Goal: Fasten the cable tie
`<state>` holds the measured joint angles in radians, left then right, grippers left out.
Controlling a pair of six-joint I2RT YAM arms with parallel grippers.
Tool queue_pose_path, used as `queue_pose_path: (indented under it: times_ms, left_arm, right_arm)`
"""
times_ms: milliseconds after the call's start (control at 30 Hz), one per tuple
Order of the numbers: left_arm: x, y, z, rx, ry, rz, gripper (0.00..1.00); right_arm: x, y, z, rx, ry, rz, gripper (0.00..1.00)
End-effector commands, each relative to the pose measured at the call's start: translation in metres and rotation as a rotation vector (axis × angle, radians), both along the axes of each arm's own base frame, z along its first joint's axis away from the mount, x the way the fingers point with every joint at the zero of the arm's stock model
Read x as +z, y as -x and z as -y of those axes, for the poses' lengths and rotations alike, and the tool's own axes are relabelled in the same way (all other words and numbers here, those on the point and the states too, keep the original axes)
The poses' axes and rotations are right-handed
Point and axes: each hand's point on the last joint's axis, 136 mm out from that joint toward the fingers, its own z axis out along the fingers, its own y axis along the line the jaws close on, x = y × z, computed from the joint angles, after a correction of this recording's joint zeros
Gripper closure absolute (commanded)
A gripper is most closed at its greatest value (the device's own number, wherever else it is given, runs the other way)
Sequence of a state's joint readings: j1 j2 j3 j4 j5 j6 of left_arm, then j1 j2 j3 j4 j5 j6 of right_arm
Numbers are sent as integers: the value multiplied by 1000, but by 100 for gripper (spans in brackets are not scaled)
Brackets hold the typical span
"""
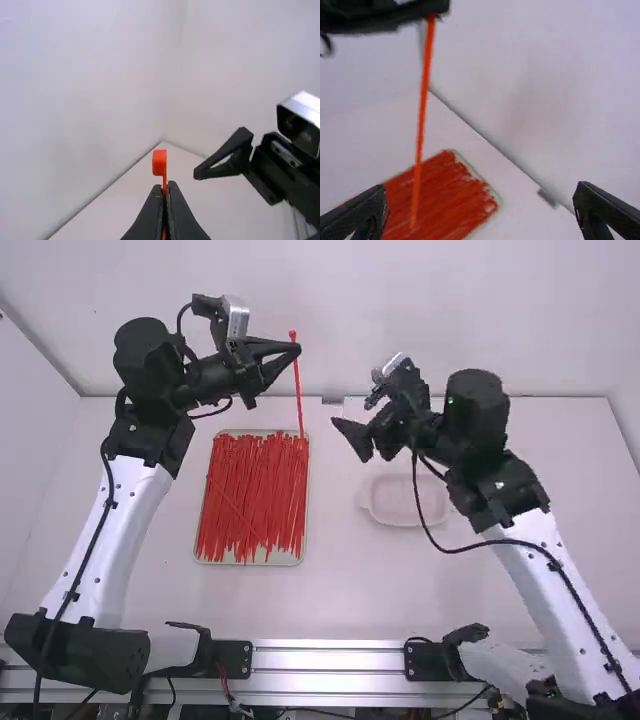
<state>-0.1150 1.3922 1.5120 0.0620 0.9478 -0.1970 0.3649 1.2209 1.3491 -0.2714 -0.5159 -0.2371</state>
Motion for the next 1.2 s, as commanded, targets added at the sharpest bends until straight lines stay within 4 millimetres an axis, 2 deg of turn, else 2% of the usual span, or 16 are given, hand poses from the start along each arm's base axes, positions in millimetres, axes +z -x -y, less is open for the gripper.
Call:
queue_pose_path:
  times_ms: [0, 167, 300, 400, 567, 700, 867, 933, 1100, 1167]
  left_arm:
    - [1, 9, 6, -66, -10, 31, 98]
    - [8, 18, 10, -120, -8, 68, 98]
    - [9, 18, 10, -118, -6, 72, 98]
    - [10, 18, 10, -120, 6, 52, 98]
    - [13, 26, 13, -168, 12, 59, 98]
    - [17, 27, 12, -172, 38, 28, 98]
    - [26, 29, 12, -180, 71, 22, 98]
    - [31, 31, 12, -184, 88, 19, 98]
    - [40, 34, 12, -196, 123, 7, 98]
    - [40, 34, 12, -197, 126, 1, 98]
  right_arm:
    - [33, 44, -12, 326, -107, 34, 0]
    - [43, 31, -1, 389, -209, -7, 1]
    - [42, 21, 0, 434, -252, -49, 0]
    - [37, 19, -4, 508, -272, -81, 0]
    - [24, 22, -23, 620, -274, -117, 0]
    - [19, 25, -33, 649, -272, -135, 4]
    - [12, 32, -47, 691, -257, -129, 12]
    - [9, 36, -51, 703, -249, -131, 19]
    - [3, 41, -56, 721, -237, -137, 45]
    - [3, 41, -55, 718, -238, -140, 47]
